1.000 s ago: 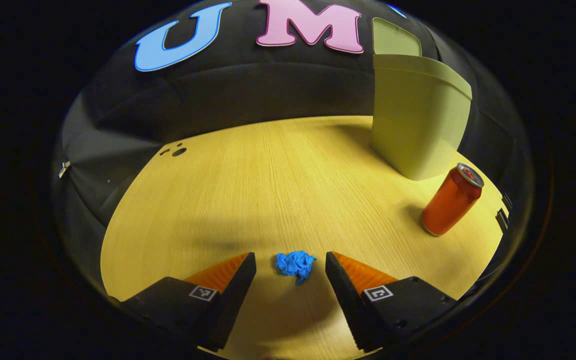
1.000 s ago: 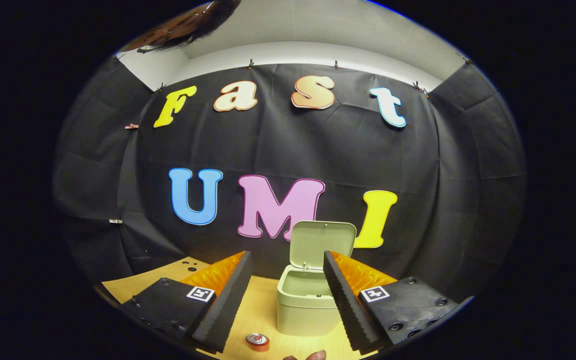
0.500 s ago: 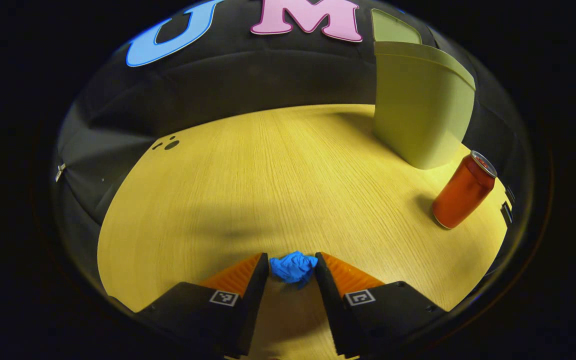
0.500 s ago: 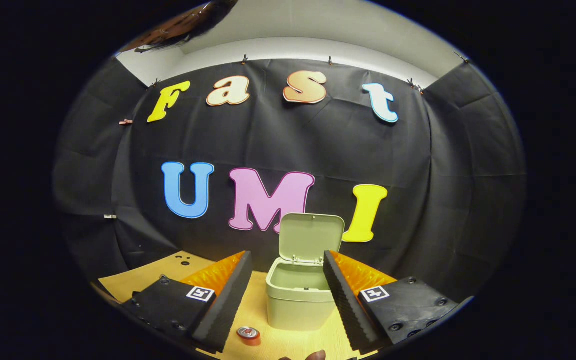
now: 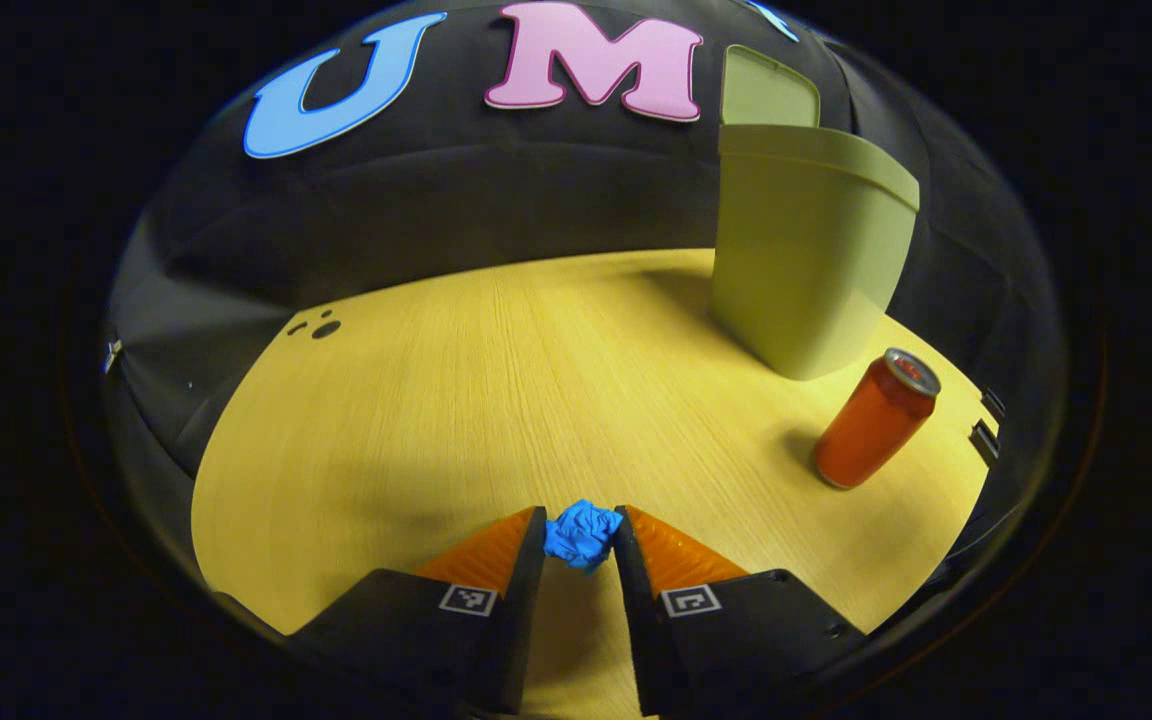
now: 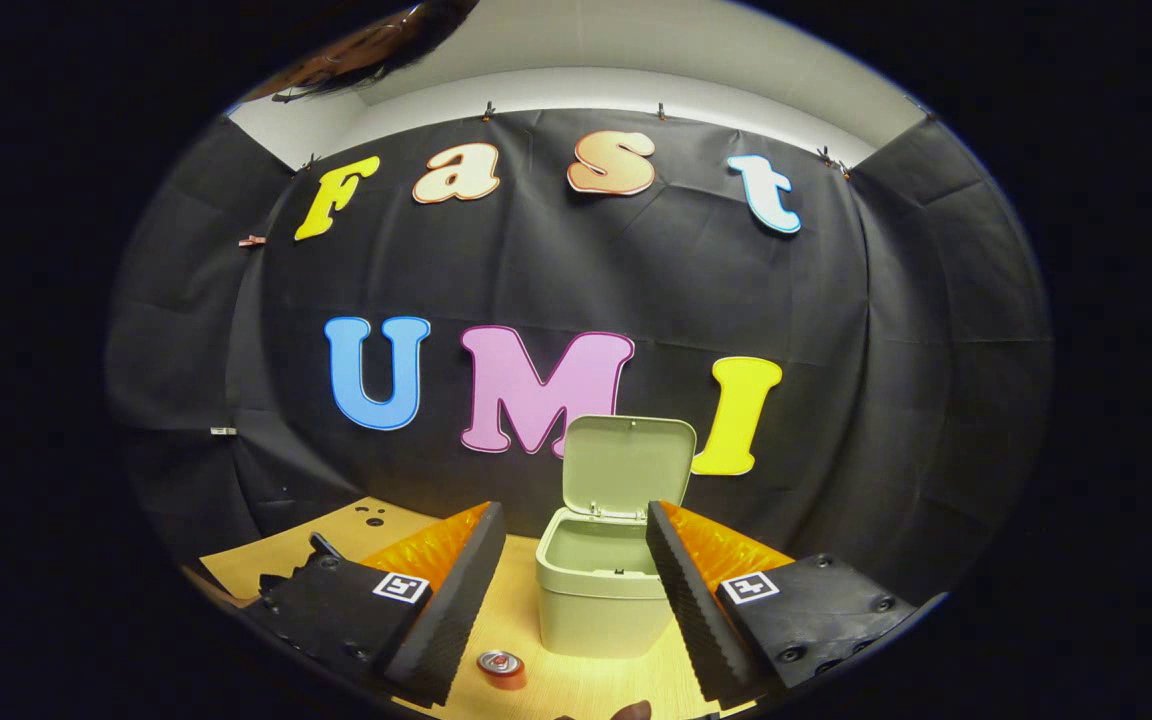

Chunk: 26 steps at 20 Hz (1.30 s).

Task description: Press the lid of the desktop garbage bin to open it, pick up the crumpled paper on the desktop and throw it into the bin, then pick up the pop can on the desktop and drop it into the bin, and finally close the garbage bin lid.

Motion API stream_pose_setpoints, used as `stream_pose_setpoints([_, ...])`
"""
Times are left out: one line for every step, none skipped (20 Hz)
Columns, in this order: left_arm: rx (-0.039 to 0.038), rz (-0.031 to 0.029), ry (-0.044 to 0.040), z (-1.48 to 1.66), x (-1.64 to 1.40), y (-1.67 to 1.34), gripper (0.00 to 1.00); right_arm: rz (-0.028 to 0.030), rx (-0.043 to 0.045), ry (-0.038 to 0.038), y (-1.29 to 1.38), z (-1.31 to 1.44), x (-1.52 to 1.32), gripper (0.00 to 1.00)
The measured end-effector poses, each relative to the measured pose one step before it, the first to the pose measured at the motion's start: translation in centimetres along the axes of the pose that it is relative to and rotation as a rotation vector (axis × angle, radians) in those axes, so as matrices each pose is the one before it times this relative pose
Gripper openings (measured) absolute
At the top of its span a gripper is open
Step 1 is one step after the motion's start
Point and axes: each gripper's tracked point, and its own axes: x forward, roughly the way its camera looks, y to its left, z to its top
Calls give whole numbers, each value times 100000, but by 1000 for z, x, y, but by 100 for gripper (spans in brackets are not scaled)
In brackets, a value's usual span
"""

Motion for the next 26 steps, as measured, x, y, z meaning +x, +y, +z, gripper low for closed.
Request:
stream_pose_setpoints([170, -560, -2264, 1072, -383, -191, 45, 157, 211, 27, -6, -141, 139, 90])
stream_pose_setpoints([273, -610, -2430, 1284, -511, -336, 47, 284, 139, 96, 64, -154, 60, 90])
stream_pose_setpoints([407, -488, -2643, 1384, -525, -386, 47, 39, 130, 294, -7, -208, 117, 90])
stream_pose_setpoints([122, -539, -2702, 1613, -455, -383, 47, 200, 231, 520, 24, -302, 60, 90])
stream_pose_setpoints([6, -764, -2738, 1502, -449, -530, 45, -55, 221, 487, -83, -278, 39, 90])
stream_pose_setpoints([-65, -651, -2864, 1797, -303, -397, 45, 74, 316, 379, 6, -268, -11, 90])
stream_pose_setpoints([-102, -509, -3140, 2002, -187, -370, 45, -117, 311, 147, -53, -77, -85, 90])
stream_pose_setpoints([-464, -1341, -3614, 2368, -146, -548, 45, -226, 249, 258, -56, -117, 57, 90])
stream_pose_setpoints([-429, -1647, -3336, 1988, 120, -696, 45, -199, 282, 240, -211, -226, 1, 90])
stream_pose_setpoints([-50, -1668, -3479, 2269, 21, -652, 45, -447, 251, 191, -126, -82, 8, 90])
stream_pose_setpoints([442, -1835, -3487, 2105, 322, -671, 45, -313, 162, -31, -193, 19, -34, 90])
stream_pose_setpoints([622, -2220, -3472, 2203, 475, -802, 45, -697, -49, -192, -236, -40, -4, 90])
stream_pose_setpoints([610, -2580, -2893, 1833, 545, -957, 45, -492, -175, 57, -224, -97, -114, 90])
stream_pose_setpoints([387, -2721, -2559, 1681, 517, -1033, 45, -565, -189, 238, -228, -146, -96, 90])
stream_pose_setpoints([202, -2820, -1955, 1370, 673, -1055, 45, -469, -107, 290, -186, -162, -128, 90])
stream_pose_setpoints([423, -2646, -2000, 1379, 815, -923, 45, -609, -55, 274, -209, -217, -117, 90])
stream_pose_setpoints([922, -2099, -2130, 1260, 972, -809, 45, -583, 114, 417, -233, -239, -142, 90])
stream_pose_setpoints([1336, -1860, -1928, 1238, 1005, -711, 45, -653, 286, 406, -186, -284, -136, 90])
stream_pose_setpoints([1286, -1863, -1500, 824, 962, -743, 43, -674, 395, 416, -166, -232, 28, 90])
stream_pose_setpoints([982, -1793, -1220, 826, 1009, -735, 45, -921, 173, 358, -219, -215, -143, 90])
stream_pose_setpoints([483, -2024, -826, 546, 925, -848, 45, -901, 135, 318, -218, -126, -264, 90])
stream_pose_setpoints([347, -2048, -333, 283, 897, -784, 43, -304, 282, 380, -224, -201, -136, 90])
stream_pose_setpoints([435, -2055, 381, 57, 984, -672, 43, -285, 311, 416, -193, -301, -79, 90])
stream_pose_setpoints([619, -1340, 791, -81, 874, -509, 45, -691, 89, 332, -225, -164, -94, 90])
stream_pose_setpoints([427, -1347, 1017, -258, 992, -480, 47, -755, -180, 86, -378, -106, -29, 91])
stream_pose_setpoints([222, -1201, 848, -195, 837, -480, 45, -748, -269, 111, -265, 52, -93, 92])
